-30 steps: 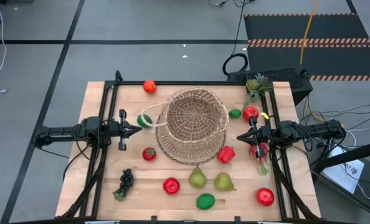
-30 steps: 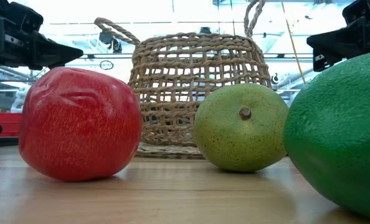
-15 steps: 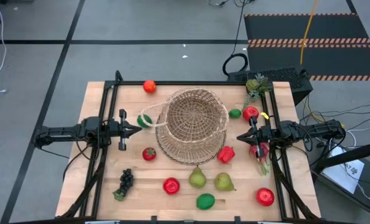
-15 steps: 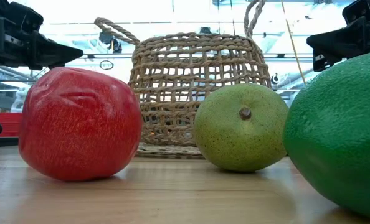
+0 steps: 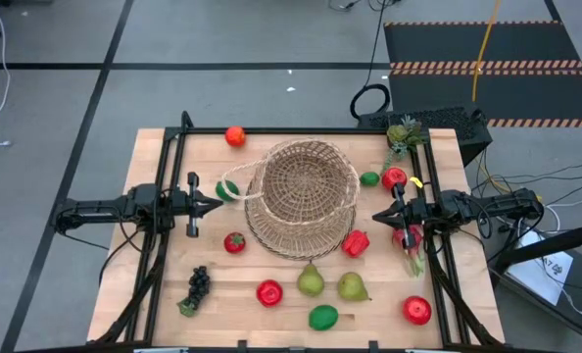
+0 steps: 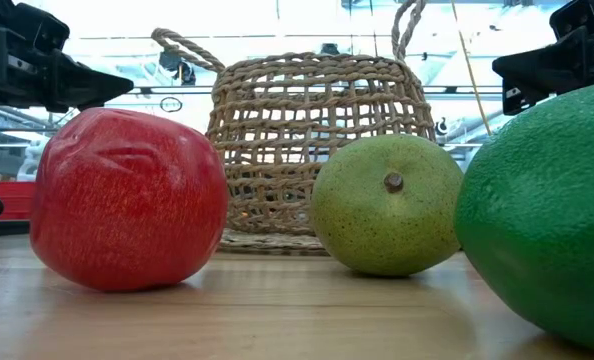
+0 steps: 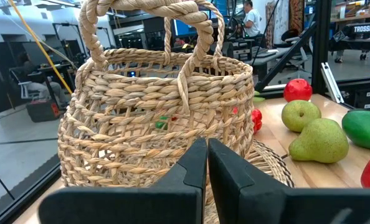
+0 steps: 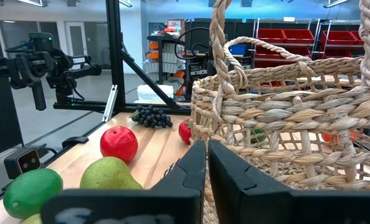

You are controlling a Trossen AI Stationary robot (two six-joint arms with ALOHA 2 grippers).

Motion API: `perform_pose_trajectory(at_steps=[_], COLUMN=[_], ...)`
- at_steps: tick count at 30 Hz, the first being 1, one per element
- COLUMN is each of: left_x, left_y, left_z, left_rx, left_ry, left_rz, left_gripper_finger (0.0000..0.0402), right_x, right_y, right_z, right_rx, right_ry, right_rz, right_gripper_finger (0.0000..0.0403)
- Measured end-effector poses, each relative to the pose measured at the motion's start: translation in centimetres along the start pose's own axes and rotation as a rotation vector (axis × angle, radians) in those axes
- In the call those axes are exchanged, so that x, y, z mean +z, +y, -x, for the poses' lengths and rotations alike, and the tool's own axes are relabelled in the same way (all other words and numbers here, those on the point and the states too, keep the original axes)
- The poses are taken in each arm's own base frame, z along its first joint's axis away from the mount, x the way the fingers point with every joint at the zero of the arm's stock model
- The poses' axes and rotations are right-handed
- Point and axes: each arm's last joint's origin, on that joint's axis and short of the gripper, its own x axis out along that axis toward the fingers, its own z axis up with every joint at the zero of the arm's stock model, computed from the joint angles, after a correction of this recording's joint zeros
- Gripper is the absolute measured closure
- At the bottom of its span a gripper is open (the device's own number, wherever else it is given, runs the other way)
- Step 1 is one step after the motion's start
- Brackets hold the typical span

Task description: Build produce basket

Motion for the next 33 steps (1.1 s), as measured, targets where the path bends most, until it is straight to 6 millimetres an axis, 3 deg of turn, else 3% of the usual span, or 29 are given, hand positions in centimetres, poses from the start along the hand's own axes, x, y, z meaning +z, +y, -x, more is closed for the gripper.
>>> perform_pose_trajectory(at_steps=[27, 33], left_x=[0.0, 0.0], left_y=[0.0, 0.0], left_z=[0.0, 0.0], left_rx=[0.000, 0.000], left_ry=[0.000, 0.000], left_rz=[0.000, 0.000], left_gripper_finger=[0.0382, 0.0382], right_x=[1.7, 1.8], right_y=[0.0, -0.3], right_z=[0.2, 0.2], right_rx=[-0.002, -0.067], right_ry=[-0.176, -0.191], right_rz=[-0.009, -0.149], right_gripper_finger=[0.0392, 0.0392])
